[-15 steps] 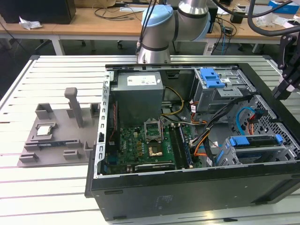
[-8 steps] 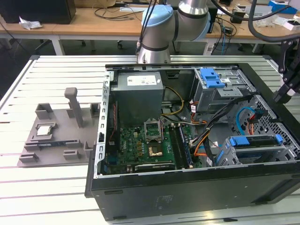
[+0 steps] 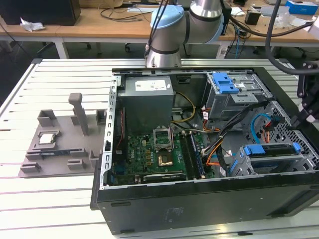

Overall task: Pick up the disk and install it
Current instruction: 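Insert the disk into the insertion slot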

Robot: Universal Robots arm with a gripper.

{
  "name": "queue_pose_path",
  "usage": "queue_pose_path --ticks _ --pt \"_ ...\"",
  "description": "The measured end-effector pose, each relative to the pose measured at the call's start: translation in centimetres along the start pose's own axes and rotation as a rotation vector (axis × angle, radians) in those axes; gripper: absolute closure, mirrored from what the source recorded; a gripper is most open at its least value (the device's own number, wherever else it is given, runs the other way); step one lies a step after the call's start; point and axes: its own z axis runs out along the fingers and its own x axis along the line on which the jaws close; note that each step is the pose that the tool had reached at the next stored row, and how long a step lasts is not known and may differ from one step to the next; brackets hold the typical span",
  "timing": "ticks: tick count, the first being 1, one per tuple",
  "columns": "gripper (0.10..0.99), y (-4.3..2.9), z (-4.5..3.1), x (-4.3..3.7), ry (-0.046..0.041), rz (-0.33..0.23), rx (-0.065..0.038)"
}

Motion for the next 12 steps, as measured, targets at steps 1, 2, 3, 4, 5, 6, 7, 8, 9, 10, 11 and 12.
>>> queue_pose_path --ticks 1,2,3,4,5,6,7,8,9,10,11,12 --pt "0.980 -0.03 0.21 0.08 0.0001 0.000 0.000" --pt "0.980 -0.05 0.40 0.13 0.0001 0.000 0.000" --pt "0.980 -0.06 0.51 0.13 0.0001 0.000 0.000" --pt "0.980 -0.06 0.50 0.13 0.0003 0.000 0.000" --pt "0.980 -0.06 0.50 0.13 0.0003 0.000 0.000" --pt "0.980 -0.06 0.51 0.13 0.0002 0.000 0.000" --pt "0.980 -0.06 0.52 0.13 0.0001 0.000 0.000" --pt "0.980 -0.06 0.52 0.13 0.0002 0.000 0.000" --pt "0.980 -0.06 0.52 0.13 0.0001 0.000 0.000" --pt "0.980 -0.06 0.52 0.13 0.0001 0.000 0.000" --pt "0.980 -0.06 0.52 0.13 0.0001 0.000 0.000" --pt "0.980 -0.06 0.52 0.13 0.0001 0.000 0.000"
